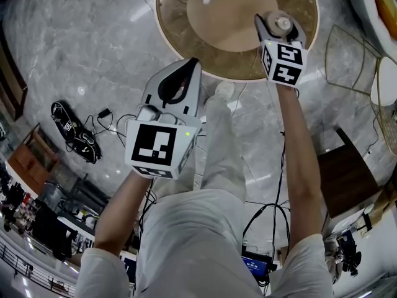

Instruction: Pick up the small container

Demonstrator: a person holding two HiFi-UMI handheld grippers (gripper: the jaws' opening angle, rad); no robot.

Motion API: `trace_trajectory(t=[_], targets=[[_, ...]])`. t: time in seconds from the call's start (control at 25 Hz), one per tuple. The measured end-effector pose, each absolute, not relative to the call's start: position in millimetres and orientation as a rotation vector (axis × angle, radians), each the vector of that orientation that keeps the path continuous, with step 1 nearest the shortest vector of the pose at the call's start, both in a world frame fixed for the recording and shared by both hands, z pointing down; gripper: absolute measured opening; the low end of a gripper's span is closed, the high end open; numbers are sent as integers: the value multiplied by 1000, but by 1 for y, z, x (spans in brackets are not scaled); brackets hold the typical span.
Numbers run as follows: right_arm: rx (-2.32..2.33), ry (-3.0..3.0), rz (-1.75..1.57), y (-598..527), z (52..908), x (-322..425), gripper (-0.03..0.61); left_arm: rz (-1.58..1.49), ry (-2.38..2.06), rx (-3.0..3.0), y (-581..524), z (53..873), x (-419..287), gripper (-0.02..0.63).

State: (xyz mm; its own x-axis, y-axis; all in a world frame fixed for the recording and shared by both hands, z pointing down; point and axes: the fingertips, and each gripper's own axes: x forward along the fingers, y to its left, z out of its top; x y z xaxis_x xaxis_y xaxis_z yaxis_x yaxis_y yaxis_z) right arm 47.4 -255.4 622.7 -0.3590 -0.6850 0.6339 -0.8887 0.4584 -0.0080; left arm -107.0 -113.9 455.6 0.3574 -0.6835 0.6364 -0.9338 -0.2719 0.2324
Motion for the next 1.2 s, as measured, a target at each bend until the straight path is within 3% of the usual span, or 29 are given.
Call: trace_trajectory(t=[1.2], targets=[[1177, -2294, 353, -172, 408, 31, 336, 454, -1461, 2113, -65, 317, -122, 18]])
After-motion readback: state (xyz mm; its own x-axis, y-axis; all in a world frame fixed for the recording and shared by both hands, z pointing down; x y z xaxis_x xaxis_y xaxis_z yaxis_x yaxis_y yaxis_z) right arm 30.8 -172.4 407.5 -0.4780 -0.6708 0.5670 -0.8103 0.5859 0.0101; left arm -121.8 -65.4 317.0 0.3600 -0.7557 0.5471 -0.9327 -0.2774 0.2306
